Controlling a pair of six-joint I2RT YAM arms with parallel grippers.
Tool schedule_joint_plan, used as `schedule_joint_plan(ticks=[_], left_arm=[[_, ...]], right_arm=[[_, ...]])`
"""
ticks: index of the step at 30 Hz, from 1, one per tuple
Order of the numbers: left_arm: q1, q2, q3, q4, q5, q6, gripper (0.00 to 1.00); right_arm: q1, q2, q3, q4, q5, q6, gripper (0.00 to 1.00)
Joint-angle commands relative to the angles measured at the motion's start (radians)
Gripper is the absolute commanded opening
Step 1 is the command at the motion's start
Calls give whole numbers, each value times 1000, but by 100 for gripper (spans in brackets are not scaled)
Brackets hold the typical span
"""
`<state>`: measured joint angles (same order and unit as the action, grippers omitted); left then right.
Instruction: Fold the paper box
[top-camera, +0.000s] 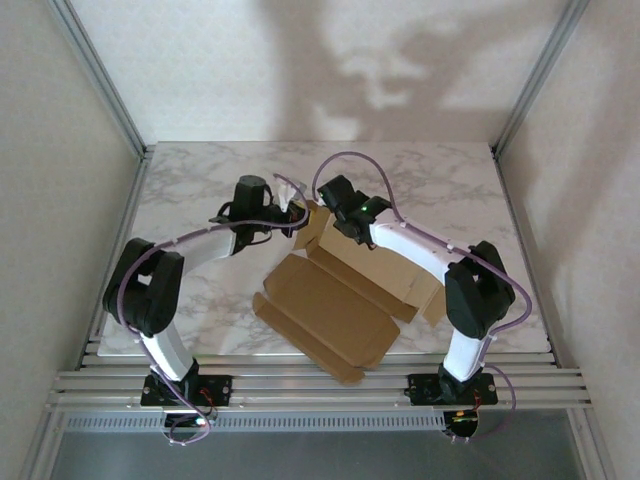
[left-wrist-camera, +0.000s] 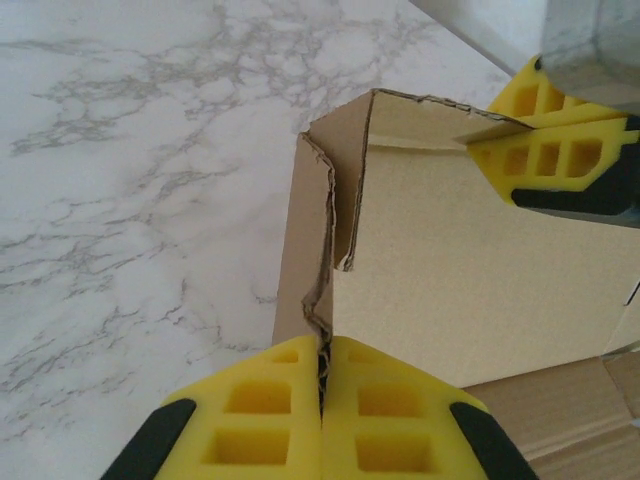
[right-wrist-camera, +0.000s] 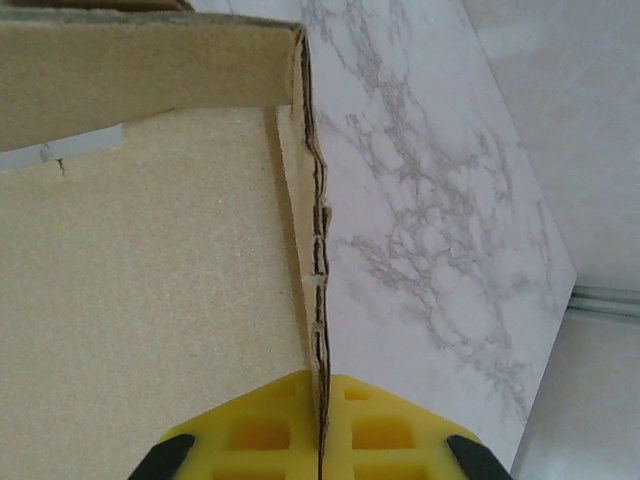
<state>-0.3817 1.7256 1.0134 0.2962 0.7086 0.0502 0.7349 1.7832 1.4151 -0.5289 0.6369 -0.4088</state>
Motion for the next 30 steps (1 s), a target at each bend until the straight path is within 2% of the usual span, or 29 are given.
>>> schedule_joint_plan(ticks=[1,7,12,20,25,30], left_arm=[[-22,-59,-86,40,-43,-49,0],[-46,-126,-195,121,-121,-71,0],[-62,-168,-273,175,-177,-91,0],[-106,-218,-386,270,-275,-122,0],[-134,-239,-421,306,-330,-135,0],[-159,-245,-439,323,-371,-133,0]], right_arm=[[-4,-19,-40,65,113,13,0],[7,-72,-80,58,79,59,13],[50,-130,-104,23,25,90,19],[64,-217,-128,-50,-112,175,44],[64,-233,-119,-96,-190,205,49],[62,-255,-96,-119,-210,260,63]])
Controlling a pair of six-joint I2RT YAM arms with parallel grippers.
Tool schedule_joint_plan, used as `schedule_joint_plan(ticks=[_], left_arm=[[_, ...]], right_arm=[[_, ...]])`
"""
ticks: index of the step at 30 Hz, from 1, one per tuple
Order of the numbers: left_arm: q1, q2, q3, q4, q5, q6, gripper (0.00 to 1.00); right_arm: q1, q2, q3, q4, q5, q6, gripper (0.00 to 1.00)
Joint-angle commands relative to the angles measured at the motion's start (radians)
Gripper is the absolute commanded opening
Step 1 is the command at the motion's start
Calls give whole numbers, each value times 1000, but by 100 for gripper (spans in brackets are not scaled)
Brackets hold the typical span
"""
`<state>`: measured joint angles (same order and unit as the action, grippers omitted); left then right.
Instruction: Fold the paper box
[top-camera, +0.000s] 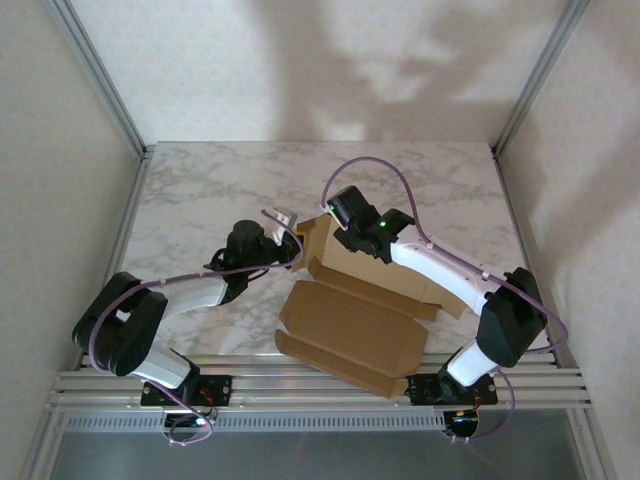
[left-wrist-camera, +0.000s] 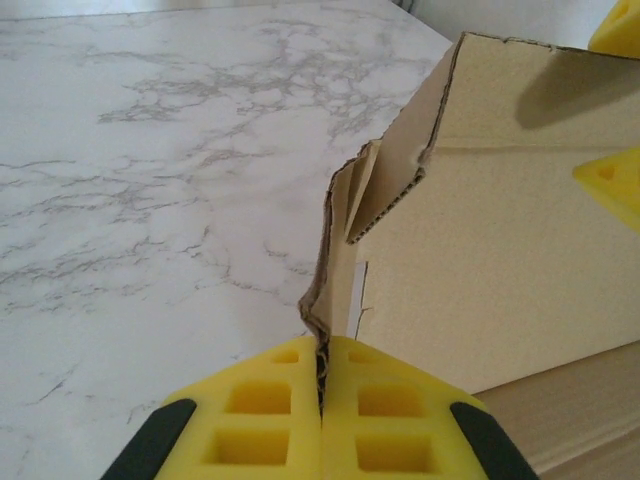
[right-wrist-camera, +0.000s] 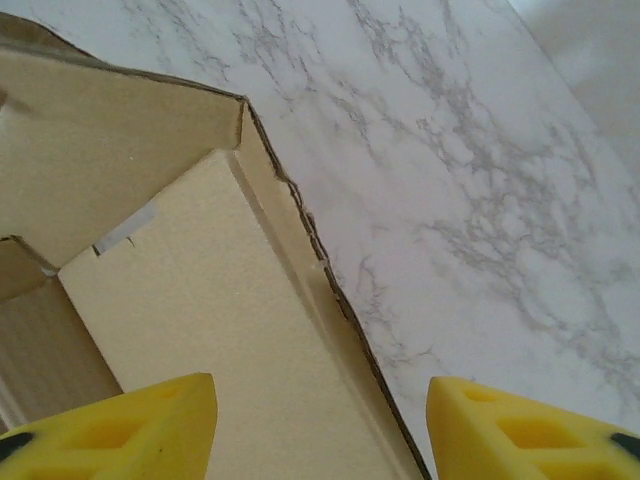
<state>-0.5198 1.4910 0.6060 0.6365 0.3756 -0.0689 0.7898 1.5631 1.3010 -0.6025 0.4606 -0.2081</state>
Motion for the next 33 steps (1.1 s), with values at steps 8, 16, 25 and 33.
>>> schedule_joint_plan(ticks=[8,16,25,33], left_arm=[[-47,-22,-60,5,-70,-3,0],[-56,-15,-65,12,-93,-1,0],[-58,-20,-57,-17,-91,-2,0],[-69,-23,-51,-22,-96,-33,0]], right_arm=[[5,-152,44,-111,-105,176,72],[9,-293,-40,-145,-352,420,63],[121,-369,-440,23,-475,756,18],[212,-295,-659,290,-485,934,0]])
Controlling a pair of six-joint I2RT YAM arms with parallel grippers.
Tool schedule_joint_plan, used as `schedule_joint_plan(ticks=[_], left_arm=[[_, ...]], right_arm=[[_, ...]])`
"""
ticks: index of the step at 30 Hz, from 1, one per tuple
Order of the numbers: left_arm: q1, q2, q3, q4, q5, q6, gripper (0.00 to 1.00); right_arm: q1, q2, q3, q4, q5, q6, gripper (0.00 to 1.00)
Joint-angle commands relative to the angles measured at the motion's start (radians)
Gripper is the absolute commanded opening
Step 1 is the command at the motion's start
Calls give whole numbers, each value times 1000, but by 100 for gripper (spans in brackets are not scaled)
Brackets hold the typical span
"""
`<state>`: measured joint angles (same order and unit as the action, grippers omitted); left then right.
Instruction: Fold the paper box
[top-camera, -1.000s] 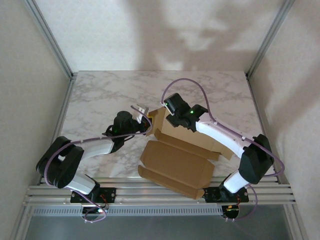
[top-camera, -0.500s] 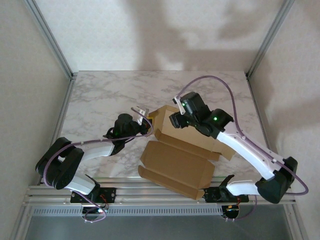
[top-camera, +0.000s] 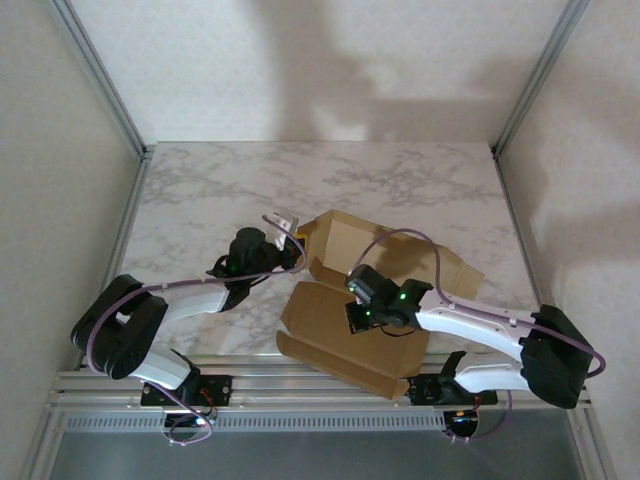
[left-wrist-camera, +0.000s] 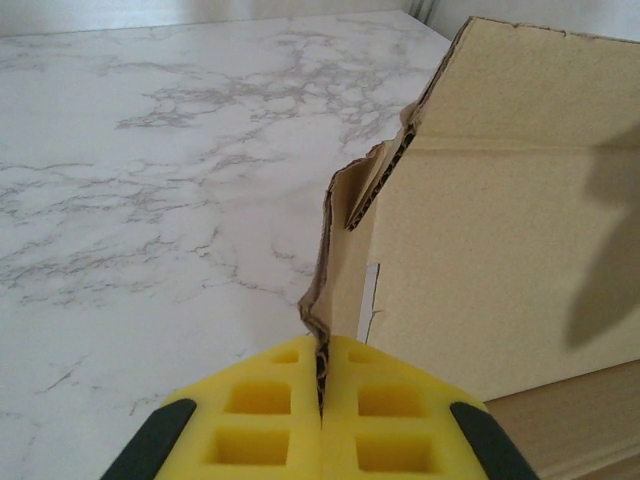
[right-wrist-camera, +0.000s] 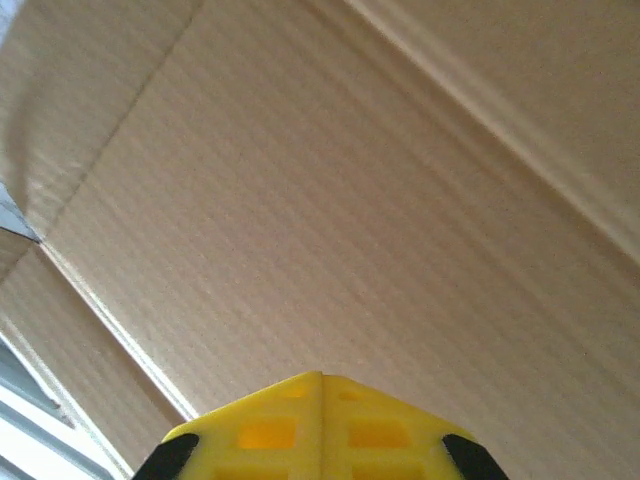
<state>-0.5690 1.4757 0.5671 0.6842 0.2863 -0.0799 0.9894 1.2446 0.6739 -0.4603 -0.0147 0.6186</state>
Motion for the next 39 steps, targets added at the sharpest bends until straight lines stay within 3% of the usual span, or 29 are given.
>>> schedule_joint_plan(ticks=[1,16,39], left_arm=[[-23,-8,-12,-72,-6,-29,0],[-46,-20,26,-193,42,-163,1],[-78,17,-73,-211,-63,-204,1]], right_arm=[[15,36,-47,175,-10,123,0],[21,221,-84,300,86,240,0],[21,380,11,318,183,273,0]])
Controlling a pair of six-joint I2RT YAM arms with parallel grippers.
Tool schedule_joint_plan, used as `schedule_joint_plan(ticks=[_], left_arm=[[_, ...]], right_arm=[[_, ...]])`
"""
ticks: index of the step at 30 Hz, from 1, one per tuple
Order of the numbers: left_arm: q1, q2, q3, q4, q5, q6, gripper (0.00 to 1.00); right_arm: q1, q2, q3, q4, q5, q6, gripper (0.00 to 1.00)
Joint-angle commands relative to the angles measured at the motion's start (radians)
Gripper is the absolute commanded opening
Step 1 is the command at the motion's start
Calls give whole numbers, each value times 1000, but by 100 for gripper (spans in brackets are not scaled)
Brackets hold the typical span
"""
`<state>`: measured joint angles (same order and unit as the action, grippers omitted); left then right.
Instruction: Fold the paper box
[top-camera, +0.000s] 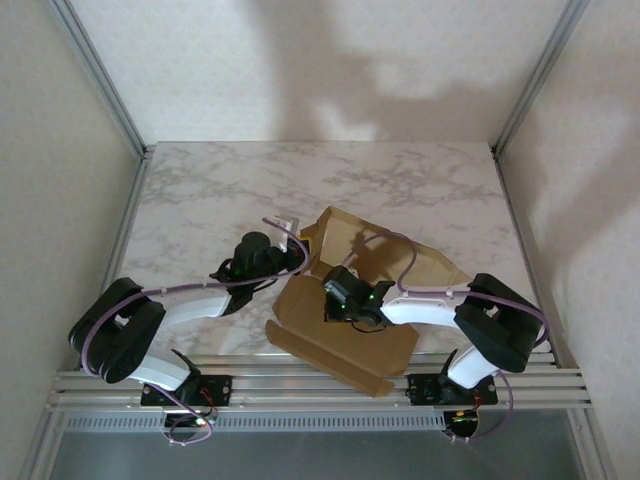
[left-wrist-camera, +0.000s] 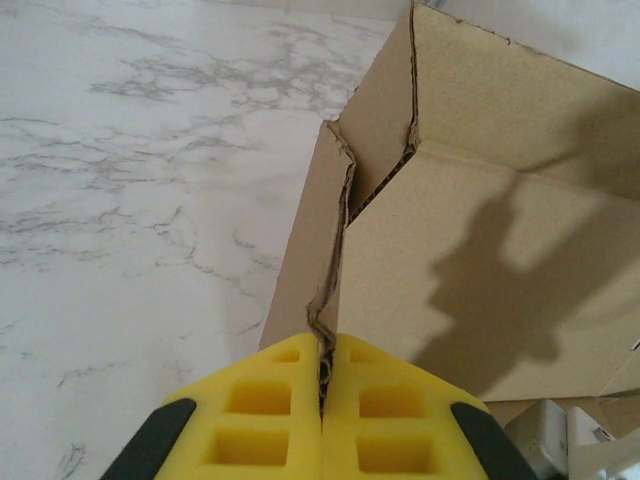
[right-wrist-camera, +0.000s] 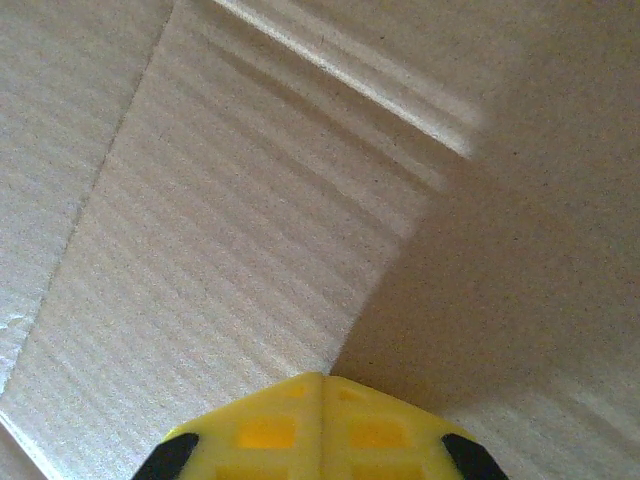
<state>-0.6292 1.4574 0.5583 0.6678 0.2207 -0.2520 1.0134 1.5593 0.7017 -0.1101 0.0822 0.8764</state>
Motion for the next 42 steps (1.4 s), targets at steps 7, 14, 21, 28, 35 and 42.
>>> schedule_joint_plan(ticks=[7,14,21,28,35,42], left_arm=[[-17,33,-102,-177,-9,-19,2],[-12,21,-156,-70,56,38,5],[-7,41,-161,-71,32,52,5],[-1,65,-155,-117,-13,23,5],[0,84,-171,-128,-55,-17,6],[0,88,-196,-129,-101,-51,6]], right_arm=[[-4,72,-14,-26,83,6,0],[-9,91,-8,-22,91,0,0],[-28,96,20,-46,86,-35,0],[-37,122,50,-80,83,-51,0],[-37,128,55,-95,95,-44,0],[-36,116,62,-100,106,-56,0]])
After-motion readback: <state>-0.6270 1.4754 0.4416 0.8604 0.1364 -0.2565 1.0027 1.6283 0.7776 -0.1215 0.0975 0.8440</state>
